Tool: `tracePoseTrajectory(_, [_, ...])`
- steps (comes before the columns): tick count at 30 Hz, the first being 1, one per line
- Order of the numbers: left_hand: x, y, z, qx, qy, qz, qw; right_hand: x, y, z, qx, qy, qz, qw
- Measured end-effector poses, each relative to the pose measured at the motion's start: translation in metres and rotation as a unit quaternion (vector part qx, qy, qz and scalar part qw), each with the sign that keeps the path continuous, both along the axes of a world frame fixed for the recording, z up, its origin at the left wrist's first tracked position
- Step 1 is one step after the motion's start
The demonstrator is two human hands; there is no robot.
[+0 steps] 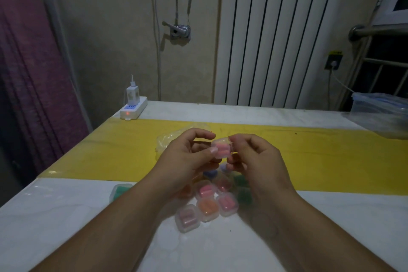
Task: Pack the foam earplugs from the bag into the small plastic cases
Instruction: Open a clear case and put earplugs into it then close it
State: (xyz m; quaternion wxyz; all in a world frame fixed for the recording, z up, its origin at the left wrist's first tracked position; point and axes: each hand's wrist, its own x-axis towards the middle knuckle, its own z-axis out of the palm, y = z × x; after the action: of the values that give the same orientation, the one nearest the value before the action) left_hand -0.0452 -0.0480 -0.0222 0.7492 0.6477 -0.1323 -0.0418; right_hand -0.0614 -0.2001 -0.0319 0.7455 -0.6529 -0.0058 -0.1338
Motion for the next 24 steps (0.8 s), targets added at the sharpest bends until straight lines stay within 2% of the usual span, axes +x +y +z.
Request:
tracePoseTrajectory(2, [0.001,0.001,-0.001,-0.005,-0.004,0.016,1.0,0.001,0.0,0.001,0.044,0.024,0.017,0.999])
tracePoseTrajectory(6, [0.002,0.001,-0.002,0.021,-0.027,0.046,0.998,-0.001,0.001,0.001,-0.016,0.032,0.041,0.999])
tracePoseTrajectory(10, [0.003,0.001,-0.003,0.037,-0.042,0.05,0.997,-0.003,0.001,0.0,-0.011,0.028,0.05,0.998])
tracePoseTrajectory(15, [0.006,0.003,-0.001,0.046,-0.055,0.119,0.99,0.001,-0.011,0.004,-0.031,0.012,-0.012,0.999])
tracePoseTrajectory(20, [0.006,0.006,-0.002,0.079,-0.078,0.159,0.981,0.006,-0.02,0.01,-0.123,-0.003,-0.058,0.991])
tracePoseTrajectory(24, [0.007,0.005,-0.006,0.116,-0.109,0.178,0.971,0.008,-0.026,0.01,-0.128,0.005,-0.074,0.989])
